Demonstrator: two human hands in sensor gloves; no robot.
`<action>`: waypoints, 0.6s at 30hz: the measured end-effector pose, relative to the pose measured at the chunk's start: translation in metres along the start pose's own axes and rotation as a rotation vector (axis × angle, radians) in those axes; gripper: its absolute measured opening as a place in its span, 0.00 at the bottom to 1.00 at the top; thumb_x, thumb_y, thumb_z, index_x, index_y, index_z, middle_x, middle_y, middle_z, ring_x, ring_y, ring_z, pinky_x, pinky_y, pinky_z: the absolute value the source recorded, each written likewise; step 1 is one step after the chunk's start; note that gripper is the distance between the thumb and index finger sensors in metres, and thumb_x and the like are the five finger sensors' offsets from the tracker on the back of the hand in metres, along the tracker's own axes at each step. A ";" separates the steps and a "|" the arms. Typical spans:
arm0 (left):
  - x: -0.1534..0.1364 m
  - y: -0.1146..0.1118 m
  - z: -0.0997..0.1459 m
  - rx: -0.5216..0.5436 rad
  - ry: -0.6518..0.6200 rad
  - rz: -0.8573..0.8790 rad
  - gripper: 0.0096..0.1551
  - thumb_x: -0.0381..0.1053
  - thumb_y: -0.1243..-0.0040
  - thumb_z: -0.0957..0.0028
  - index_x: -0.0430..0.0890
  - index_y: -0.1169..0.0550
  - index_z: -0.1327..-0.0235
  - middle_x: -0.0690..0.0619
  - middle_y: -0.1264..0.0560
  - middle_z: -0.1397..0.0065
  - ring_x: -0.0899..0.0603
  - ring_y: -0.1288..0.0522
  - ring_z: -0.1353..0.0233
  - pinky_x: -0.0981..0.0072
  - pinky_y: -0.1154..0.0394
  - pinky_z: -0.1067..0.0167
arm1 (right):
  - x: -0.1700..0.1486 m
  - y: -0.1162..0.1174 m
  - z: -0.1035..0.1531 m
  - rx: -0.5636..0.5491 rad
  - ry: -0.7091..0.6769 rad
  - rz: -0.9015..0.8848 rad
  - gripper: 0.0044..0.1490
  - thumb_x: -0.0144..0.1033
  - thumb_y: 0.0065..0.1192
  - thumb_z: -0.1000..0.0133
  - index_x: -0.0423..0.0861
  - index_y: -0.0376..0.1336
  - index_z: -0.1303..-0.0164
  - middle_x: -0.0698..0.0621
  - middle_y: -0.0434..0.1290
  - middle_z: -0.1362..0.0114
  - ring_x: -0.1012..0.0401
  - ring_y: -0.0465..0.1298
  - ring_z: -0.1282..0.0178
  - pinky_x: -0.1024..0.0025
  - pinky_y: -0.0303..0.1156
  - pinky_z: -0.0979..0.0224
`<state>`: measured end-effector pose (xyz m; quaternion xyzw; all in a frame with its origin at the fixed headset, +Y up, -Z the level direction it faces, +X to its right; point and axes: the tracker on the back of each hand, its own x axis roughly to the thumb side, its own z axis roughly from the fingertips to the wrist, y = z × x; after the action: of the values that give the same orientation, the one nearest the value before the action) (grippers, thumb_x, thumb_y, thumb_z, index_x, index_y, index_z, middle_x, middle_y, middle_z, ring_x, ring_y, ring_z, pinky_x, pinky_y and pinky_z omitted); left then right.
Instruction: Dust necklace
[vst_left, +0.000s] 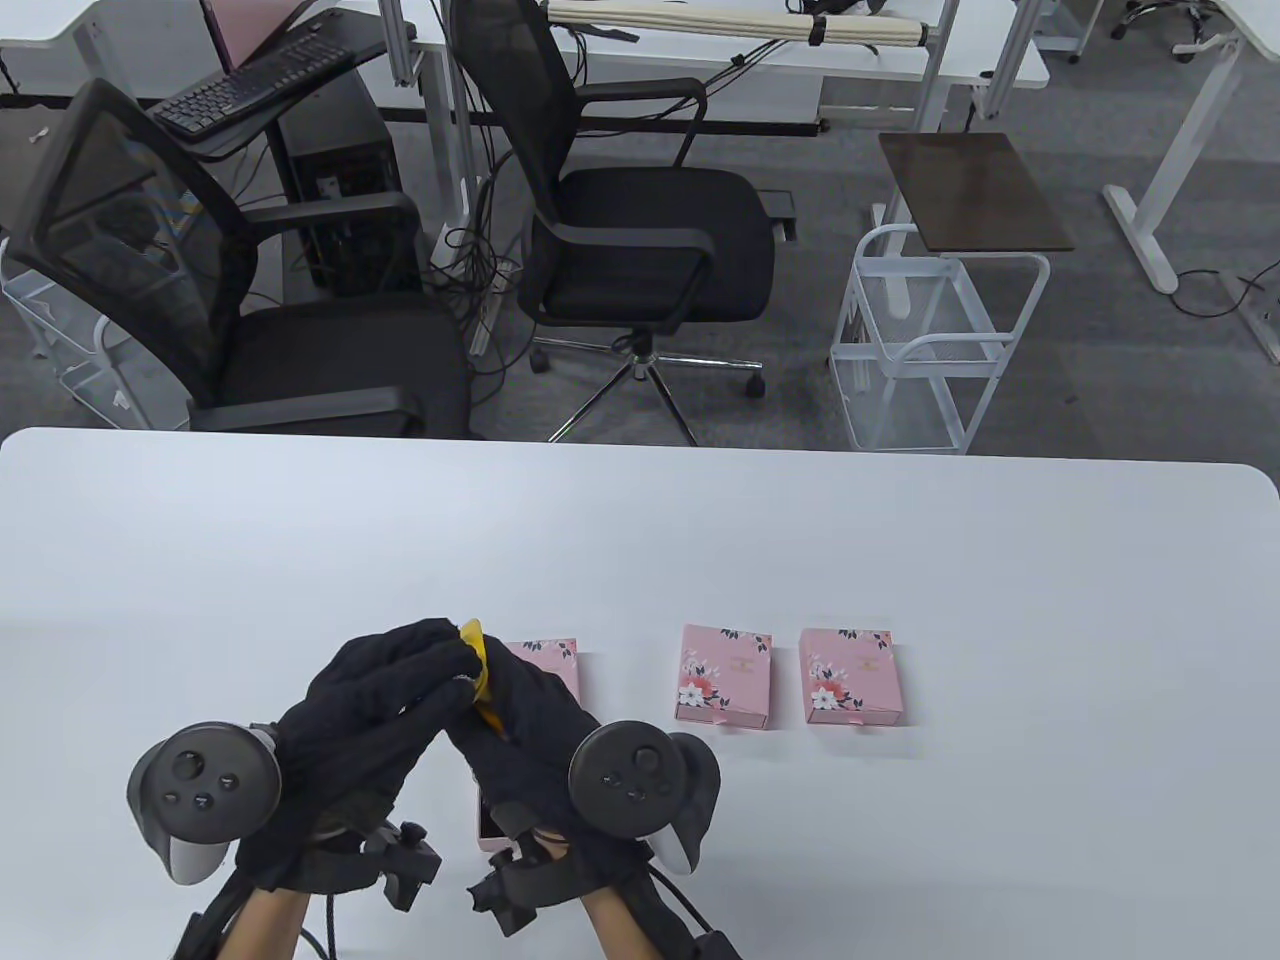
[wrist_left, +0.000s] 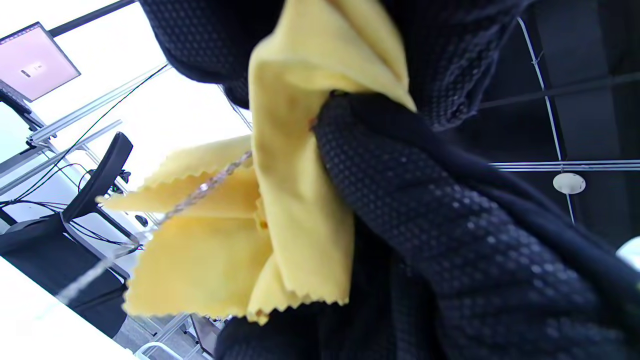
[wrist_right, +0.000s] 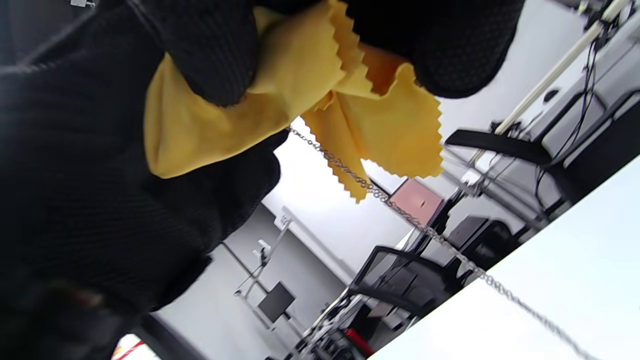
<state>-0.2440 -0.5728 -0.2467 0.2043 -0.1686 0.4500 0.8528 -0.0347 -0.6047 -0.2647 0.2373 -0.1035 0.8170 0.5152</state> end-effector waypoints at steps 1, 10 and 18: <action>0.000 0.002 0.000 0.002 0.007 -0.004 0.18 0.59 0.29 0.41 0.57 0.15 0.40 0.47 0.25 0.22 0.37 0.31 0.25 0.44 0.29 0.32 | -0.002 -0.001 -0.001 0.039 0.002 -0.056 0.36 0.38 0.63 0.31 0.33 0.58 0.19 0.31 0.68 0.23 0.36 0.72 0.32 0.42 0.69 0.31; -0.011 0.002 -0.004 -0.103 0.064 0.164 0.18 0.59 0.31 0.39 0.57 0.16 0.38 0.44 0.30 0.16 0.30 0.39 0.21 0.36 0.36 0.28 | -0.008 -0.004 -0.005 0.183 0.020 -0.314 0.34 0.31 0.60 0.31 0.34 0.56 0.17 0.30 0.65 0.20 0.33 0.69 0.29 0.38 0.65 0.28; -0.010 0.003 -0.004 -0.095 0.044 0.202 0.18 0.58 0.30 0.39 0.56 0.15 0.39 0.46 0.25 0.20 0.34 0.33 0.22 0.39 0.32 0.30 | -0.008 -0.002 -0.004 0.197 0.011 -0.309 0.28 0.36 0.59 0.30 0.38 0.59 0.23 0.33 0.68 0.24 0.35 0.71 0.32 0.40 0.67 0.29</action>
<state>-0.2518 -0.5765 -0.2538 0.1357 -0.1905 0.5296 0.8154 -0.0314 -0.6078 -0.2724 0.2950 0.0175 0.7355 0.6096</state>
